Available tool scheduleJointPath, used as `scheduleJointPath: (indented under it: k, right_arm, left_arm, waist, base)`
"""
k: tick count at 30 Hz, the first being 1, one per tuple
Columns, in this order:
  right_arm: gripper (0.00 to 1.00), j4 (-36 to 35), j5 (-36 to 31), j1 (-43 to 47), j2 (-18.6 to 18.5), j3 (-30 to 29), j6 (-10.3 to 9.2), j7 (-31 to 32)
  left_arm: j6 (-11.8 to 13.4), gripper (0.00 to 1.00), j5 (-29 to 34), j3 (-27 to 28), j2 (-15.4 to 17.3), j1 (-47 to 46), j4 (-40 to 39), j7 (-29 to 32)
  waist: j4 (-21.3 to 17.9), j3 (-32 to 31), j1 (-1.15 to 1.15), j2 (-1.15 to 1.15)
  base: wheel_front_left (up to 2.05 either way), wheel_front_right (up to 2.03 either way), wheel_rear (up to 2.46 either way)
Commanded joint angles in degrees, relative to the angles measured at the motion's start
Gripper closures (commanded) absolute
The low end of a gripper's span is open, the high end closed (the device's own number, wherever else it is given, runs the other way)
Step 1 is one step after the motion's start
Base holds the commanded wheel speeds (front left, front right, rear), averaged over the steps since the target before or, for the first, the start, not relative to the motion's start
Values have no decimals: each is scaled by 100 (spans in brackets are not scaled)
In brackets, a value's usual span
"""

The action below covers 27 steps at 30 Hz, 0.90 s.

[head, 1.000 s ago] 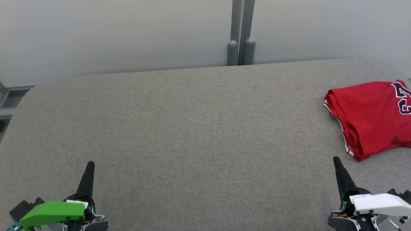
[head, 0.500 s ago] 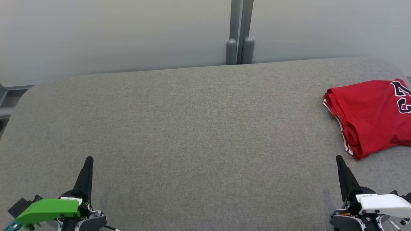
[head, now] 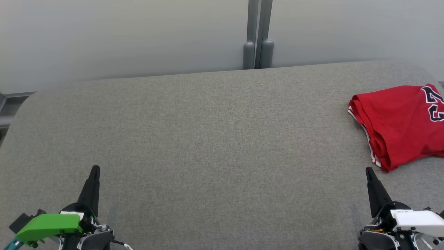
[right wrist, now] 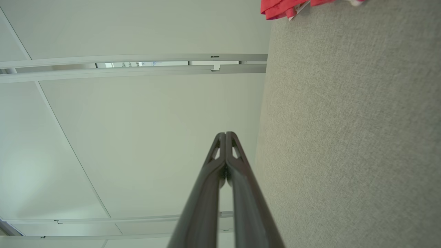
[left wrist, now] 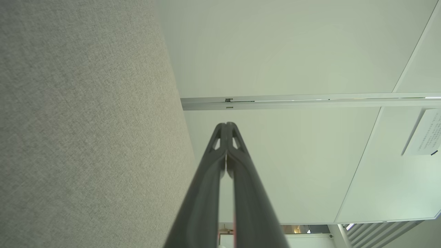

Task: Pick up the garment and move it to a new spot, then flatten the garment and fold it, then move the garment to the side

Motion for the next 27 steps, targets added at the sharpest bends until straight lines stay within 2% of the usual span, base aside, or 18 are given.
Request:
scheduleJointPath:
  k: [1,27]
  right_arm:
    - [100,-28,20,78,-19,-14,2,12]
    - [100,-26,16,75,-15,-18,2,18]
  left_arm:
    - [-34,100,-7,28,-1,-96,-18,17]
    - [-34,100,-6,24,0,-89,-16,15]
  waist:
    - [0,0,0,0]
    - [0,0,0,0]
  base:
    - [0,0,0]
    - [0,0,0]
